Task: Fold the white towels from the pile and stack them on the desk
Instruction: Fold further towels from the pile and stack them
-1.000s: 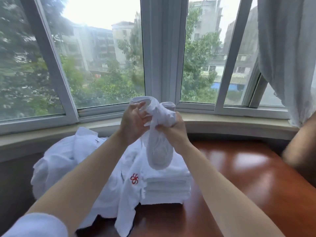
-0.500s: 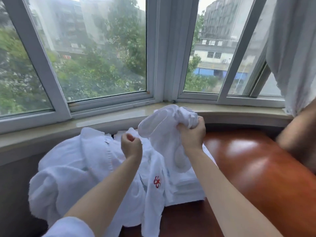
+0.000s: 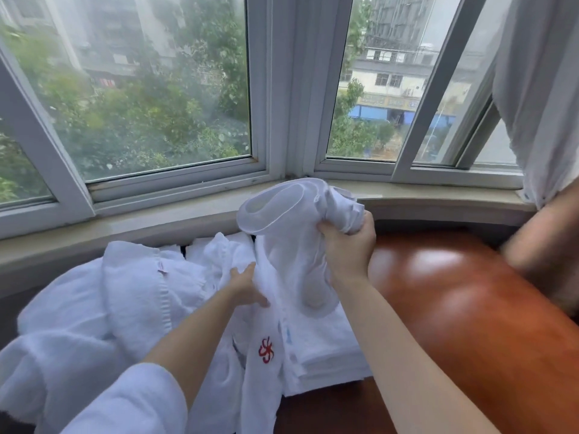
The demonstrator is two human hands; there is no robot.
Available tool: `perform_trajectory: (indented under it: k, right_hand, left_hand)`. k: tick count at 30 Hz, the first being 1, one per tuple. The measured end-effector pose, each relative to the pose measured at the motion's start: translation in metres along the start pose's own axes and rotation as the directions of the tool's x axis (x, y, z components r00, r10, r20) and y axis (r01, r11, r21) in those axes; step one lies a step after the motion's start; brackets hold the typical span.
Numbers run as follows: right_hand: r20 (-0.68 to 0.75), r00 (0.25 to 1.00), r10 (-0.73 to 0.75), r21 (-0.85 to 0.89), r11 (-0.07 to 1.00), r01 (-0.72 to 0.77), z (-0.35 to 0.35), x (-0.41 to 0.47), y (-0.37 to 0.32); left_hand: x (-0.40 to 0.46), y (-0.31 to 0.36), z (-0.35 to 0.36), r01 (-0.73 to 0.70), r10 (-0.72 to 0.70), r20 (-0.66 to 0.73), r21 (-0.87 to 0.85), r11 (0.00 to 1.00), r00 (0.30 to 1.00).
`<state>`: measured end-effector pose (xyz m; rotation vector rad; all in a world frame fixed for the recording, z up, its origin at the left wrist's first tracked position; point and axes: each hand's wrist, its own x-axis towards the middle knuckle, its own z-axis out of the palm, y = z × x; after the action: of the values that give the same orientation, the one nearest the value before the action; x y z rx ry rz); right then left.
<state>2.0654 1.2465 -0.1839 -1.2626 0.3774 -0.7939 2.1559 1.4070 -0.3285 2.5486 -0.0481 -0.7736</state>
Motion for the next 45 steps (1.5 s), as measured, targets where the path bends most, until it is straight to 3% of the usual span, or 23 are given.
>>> perform_trajectory:
  k: [4,7,10,12,14,16,18,19,21,23,24,26,28,31,33,35,39,41,43,45]
  right_hand:
    - [0.013,0.999,0.032,0.016,0.999,-0.032,0.0,0.0,0.007]
    - [0.036,0.999,0.037,0.003,0.999,-0.037,0.005,0.002,0.007]
    - [0.031,0.999,0.042,-0.012,0.999,-0.042,0.01,0.001,0.006]
    - [0.018,0.998,0.053,-0.008,0.999,-0.053,0.016,-0.004,0.004]
    - [0.011,0.999,0.051,-0.015,0.999,-0.051,0.023,-0.01,0.001]
    - [0.014,0.999,0.051,-0.04,0.998,-0.051,0.03,-0.017,-0.004]
    - [0.021,0.999,0.047,-0.045,0.998,-0.046,0.037,-0.023,-0.008]
    - [0.027,0.998,0.049,-0.045,0.998,-0.048,0.04,-0.026,-0.01]
    - [0.048,0.997,0.065,-0.027,0.998,-0.063,0.049,-0.032,-0.013]
    - [0.076,0.993,0.089,-0.012,0.996,-0.089,0.058,-0.041,-0.013]
    - [0.088,0.991,0.098,-0.006,0.995,-0.098,0.062,-0.045,-0.012]
    - [0.096,0.99,0.103,0.006,0.995,-0.104,0.069,-0.052,-0.009]
    - [0.095,0.99,0.102,0.012,0.995,-0.103,0.073,-0.057,-0.006]
    - [0.088,0.991,0.102,0.005,0.995,-0.103,0.077,-0.06,-0.004]
    - [0.064,0.993,0.1,0.002,0.995,-0.1,0.078,-0.059,-0.004]
    - [0.028,0.995,0.093,0.036,0.995,-0.094,0.077,-0.056,-0.008]
    - [-0.045,0.998,0.045,0.096,0.995,-0.041,0.061,-0.039,-0.029]
    - [-0.107,0.994,-0.006,0.137,0.99,0.02,0.046,-0.023,-0.044]
    - [-0.164,0.985,-0.056,0.161,0.983,0.082,0.03,-0.003,-0.058]
    - [-0.213,0.972,-0.103,0.143,0.98,0.136,0.015,0.014,-0.067]
  left_hand:
    - [-0.003,0.001,-0.002,0.018,-0.02,0.017,0.112,0.994,1.0]
    - [-0.016,0.014,-0.017,-0.035,0.051,-0.099,0.152,0.988,0.994]
    - [-0.028,0.027,-0.057,-0.083,0.092,-0.306,0.042,0.996,0.948]
    - [-0.039,0.032,-0.092,-0.098,0.022,-0.389,-0.179,0.979,0.921]
    - [-0.055,0.031,-0.124,-0.141,-0.058,-0.43,-0.417,0.898,0.901]
    - [-0.072,0.021,-0.15,-0.232,-0.106,-0.436,-0.652,0.722,0.894]
    - [-0.089,0.008,-0.169,-0.36,-0.106,-0.477,-0.773,0.522,0.872]
    - [-0.097,0.002,-0.177,-0.415,-0.103,-0.518,-0.775,0.477,0.849]
    - [-0.114,-0.014,-0.192,-0.488,-0.175,-0.629,-0.724,0.488,0.758]
    - [-0.127,-0.033,-0.202,-0.473,-0.261,-0.767,-0.585,0.659,0.586]
    - [-0.134,-0.042,-0.205,-0.392,-0.249,-0.824,-0.48,0.785,0.509]
    - [-0.14,-0.062,-0.204,-0.211,-0.132,-0.904,-0.234,0.949,0.407]
    - [-0.146,-0.077,-0.2,-0.115,0.036,-0.942,-0.003,0.993,0.333]
    - [-0.152,-0.083,-0.197,-0.085,0.218,-0.958,0.206,0.975,0.186]
    - [-0.155,-0.069,-0.203,-0.241,0.068,-0.994,0.047,0.969,0.082]
    - [-0.153,-0.047,-0.215,-0.429,-0.075,-0.992,-0.11,0.897,0.097]
    - [-0.134,0.001,-0.216,-0.612,0.02,-0.976,-0.121,0.782,0.218]
    - [-0.123,0.029,-0.207,-0.687,0.054,-0.974,-0.114,0.717,0.219]
    - [-0.116,0.063,-0.198,-0.732,0.132,-0.981,-0.014,0.681,0.141]
    - [-0.11,0.097,-0.192,-0.72,0.283,-0.959,0.199,0.664,-0.004]
